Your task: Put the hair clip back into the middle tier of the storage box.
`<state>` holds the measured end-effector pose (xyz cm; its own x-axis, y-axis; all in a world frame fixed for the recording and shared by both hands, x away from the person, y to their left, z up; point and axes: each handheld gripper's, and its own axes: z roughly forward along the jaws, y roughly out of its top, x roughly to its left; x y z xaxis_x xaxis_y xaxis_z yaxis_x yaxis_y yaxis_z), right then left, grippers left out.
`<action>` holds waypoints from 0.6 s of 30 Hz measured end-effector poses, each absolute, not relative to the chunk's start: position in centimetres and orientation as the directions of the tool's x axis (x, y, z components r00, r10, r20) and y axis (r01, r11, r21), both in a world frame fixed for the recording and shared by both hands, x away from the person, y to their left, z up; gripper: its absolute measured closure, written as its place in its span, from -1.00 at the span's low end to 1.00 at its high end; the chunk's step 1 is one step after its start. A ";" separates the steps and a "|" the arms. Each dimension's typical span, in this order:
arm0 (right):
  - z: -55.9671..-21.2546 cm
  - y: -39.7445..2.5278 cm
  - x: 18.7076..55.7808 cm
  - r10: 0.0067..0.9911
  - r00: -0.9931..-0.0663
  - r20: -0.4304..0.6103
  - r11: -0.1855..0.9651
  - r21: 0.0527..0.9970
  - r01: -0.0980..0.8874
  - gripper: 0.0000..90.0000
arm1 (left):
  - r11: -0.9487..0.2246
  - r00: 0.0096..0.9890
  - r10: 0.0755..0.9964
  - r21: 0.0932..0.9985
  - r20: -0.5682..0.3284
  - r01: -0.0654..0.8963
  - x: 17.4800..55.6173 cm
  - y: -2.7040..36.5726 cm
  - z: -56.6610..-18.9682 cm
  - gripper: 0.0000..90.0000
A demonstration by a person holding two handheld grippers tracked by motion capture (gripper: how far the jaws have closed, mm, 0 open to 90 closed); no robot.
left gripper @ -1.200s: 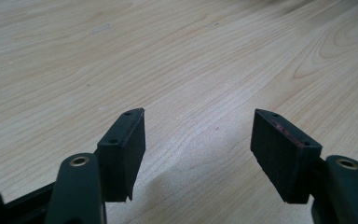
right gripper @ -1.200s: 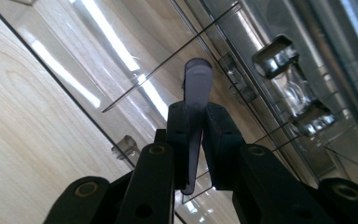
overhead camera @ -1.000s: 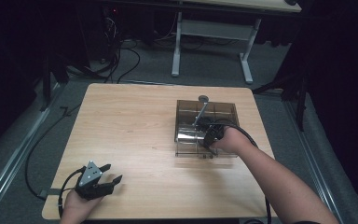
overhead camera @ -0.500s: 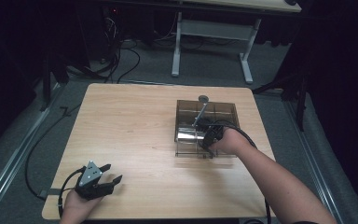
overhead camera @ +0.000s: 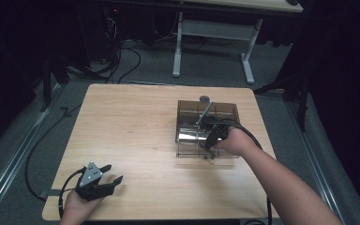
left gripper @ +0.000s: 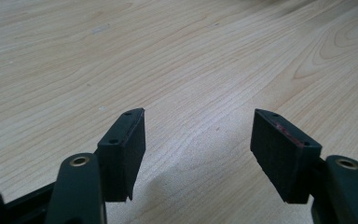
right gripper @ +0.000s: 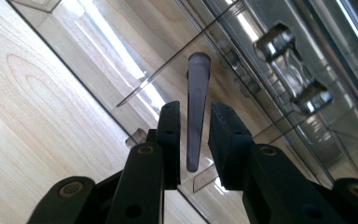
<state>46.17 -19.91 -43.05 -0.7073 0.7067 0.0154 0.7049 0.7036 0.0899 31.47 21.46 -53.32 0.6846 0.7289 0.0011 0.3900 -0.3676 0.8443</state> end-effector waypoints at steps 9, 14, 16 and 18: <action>-42.4 -21.0 44.9 0.728 -0.685 0.019 0.680 0.101 0.726 0.70 | -0.365 0.686 0.727 0.846 -0.002 0.389 31.5 21.4 -53.3 -0.20; -41.7 -21.8 44.0 0.740 -0.672 0.020 0.666 0.114 0.737 0.75 | -0.366 0.686 0.728 0.844 -0.002 0.391 31.5 21.4 -53.3 -0.20; -41.6 -22.2 43.6 0.737 -0.676 0.023 0.669 0.119 0.734 0.75 | -0.366 0.685 0.729 0.845 -0.002 0.391 31.5 21.4 -53.3 -0.20; -41.5 -22.7 43.3 0.727 -0.686 0.019 0.680 0.124 0.723 0.75 | -0.366 0.684 0.730 0.845 -0.001 0.391 31.5 21.4 -53.3 -0.20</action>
<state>43.30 -22.67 -41.50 -0.6864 0.7269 0.0192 0.7231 0.6795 0.1240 31.51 21.41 -53.33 0.6840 0.7295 -0.0013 0.3914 -0.3655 0.8445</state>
